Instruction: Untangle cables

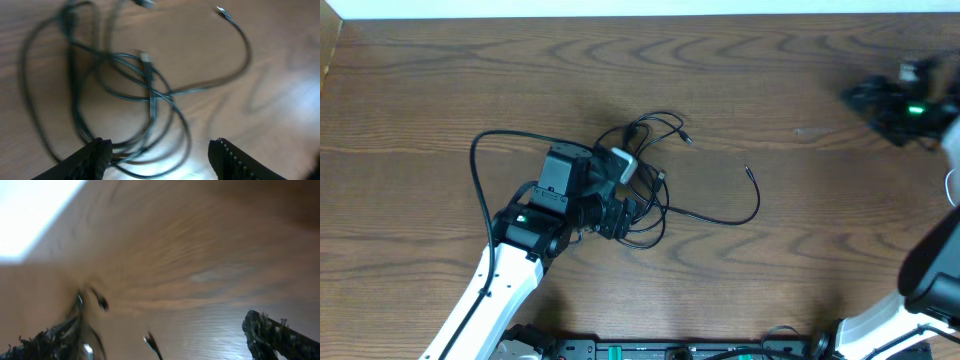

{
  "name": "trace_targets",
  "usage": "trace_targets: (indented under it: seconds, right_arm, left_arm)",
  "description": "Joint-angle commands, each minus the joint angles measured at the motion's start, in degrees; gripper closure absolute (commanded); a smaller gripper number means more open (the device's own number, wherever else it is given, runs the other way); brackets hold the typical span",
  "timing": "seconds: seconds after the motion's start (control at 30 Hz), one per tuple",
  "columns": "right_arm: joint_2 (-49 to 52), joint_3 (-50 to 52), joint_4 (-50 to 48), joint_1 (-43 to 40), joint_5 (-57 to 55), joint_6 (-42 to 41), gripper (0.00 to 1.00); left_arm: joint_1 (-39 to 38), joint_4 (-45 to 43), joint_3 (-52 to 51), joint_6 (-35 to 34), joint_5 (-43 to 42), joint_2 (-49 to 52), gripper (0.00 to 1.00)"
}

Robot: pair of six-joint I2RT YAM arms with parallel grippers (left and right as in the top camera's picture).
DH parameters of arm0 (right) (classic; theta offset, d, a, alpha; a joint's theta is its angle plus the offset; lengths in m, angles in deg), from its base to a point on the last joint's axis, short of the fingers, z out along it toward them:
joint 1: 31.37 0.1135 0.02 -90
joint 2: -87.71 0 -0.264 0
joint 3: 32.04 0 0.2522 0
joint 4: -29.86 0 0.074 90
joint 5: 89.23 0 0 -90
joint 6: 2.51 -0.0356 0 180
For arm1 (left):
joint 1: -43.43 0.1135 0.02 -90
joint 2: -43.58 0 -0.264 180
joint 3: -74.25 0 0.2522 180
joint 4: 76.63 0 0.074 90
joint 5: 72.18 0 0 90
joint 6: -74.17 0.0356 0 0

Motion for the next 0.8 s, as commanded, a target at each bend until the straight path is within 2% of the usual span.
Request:
trace_targets:
  seconds: [0.0,0.13,0.27,0.53,0.77]
  right_arm:
    - [-0.2,-0.8,1.4,9.6,-8.5,10.3,0.01]
    - [-0.2,-0.8,1.2,20.6,-20.3,10.7,0.01]
    - [-0.2,-0.8,-0.4,30.7,-27.1,12.8,0.01]
    - [-0.1,-0.8,-4.1,44.2,-30.0,13.9,0.01]
    - [2.1,-0.7,-6.1,51.3,-29.9,12.1,0.01]
  left_arm:
    - [0.7,-1.0,1.3,-5.5,6.9,-0.5,0.33]
    - [4.2,-0.9,4.6,-11.1,7.4,-2.7,0.33]
    - [9.7,1.0,5.1,-15.4,15.2,-4.7,0.33]
    - [20.1,12.6,5.0,-18.7,16.8,-4.7,0.43]
    - [21.8,15.3,5.0,-18.7,16.8,-4.7,0.43]
